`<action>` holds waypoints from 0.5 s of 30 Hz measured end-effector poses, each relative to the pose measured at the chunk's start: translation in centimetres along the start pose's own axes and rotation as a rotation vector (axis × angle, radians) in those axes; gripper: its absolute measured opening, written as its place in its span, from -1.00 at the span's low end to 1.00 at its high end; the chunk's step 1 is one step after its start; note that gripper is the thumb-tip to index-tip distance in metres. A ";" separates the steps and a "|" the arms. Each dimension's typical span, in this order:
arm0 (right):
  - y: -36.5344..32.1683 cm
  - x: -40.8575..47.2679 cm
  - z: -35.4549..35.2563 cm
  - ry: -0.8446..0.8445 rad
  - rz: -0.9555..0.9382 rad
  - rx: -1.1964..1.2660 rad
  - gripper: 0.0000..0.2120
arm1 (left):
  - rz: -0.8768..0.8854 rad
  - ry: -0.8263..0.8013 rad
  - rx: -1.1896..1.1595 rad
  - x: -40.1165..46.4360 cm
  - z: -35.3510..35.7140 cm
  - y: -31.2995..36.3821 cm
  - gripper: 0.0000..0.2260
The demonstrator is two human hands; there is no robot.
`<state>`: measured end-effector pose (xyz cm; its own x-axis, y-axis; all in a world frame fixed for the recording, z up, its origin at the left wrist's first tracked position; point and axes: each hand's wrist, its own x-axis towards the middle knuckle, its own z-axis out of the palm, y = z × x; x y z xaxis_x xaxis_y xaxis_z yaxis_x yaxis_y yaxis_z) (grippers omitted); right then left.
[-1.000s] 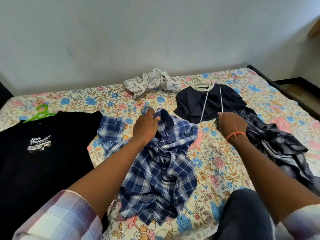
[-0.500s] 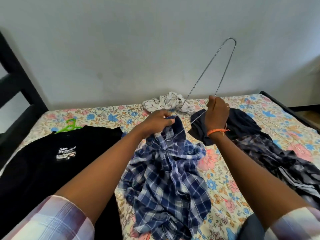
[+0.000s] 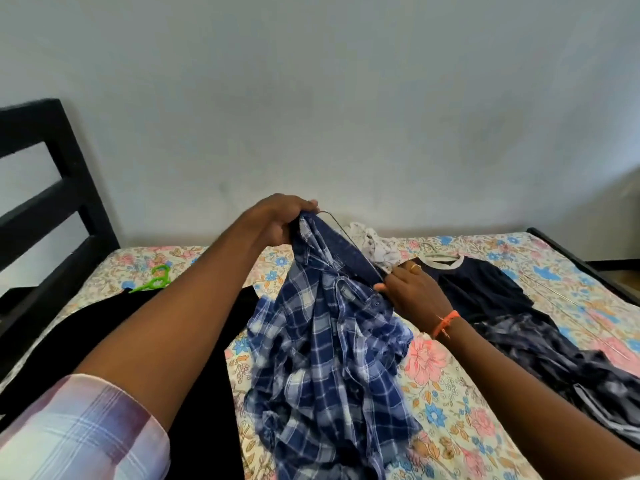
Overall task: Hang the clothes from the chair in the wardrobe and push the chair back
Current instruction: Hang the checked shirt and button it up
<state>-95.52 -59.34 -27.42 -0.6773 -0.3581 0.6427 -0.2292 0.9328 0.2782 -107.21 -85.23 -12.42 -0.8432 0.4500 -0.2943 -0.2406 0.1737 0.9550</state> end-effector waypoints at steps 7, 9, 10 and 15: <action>-0.7 -0.3 -1.6 -0.134 -0.060 -0.015 -0.47 | 0.242 -0.151 0.386 -1.7 0.0 1.2 -0.64; -0.5 -0.4 -1.5 -0.208 -0.041 -0.021 -0.55 | 0.363 -0.129 0.695 -1.9 0.9 1.1 -0.68; -0.5 -0.3 -1.5 -0.244 -0.032 -0.014 -0.62 | 0.417 -0.084 0.843 -2.0 1.5 1.0 -0.71; -1.0 -0.8 -1.9 -0.321 0.088 0.072 -0.66 | 0.604 0.410 1.232 -2.8 3.7 0.1 -0.88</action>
<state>-93.40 -60.08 -26.80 -0.8797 -0.2553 0.4011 -0.2008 0.9642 0.1733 -103.10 -83.17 -11.68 -0.7919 0.4841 0.3724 0.5827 0.7813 0.2235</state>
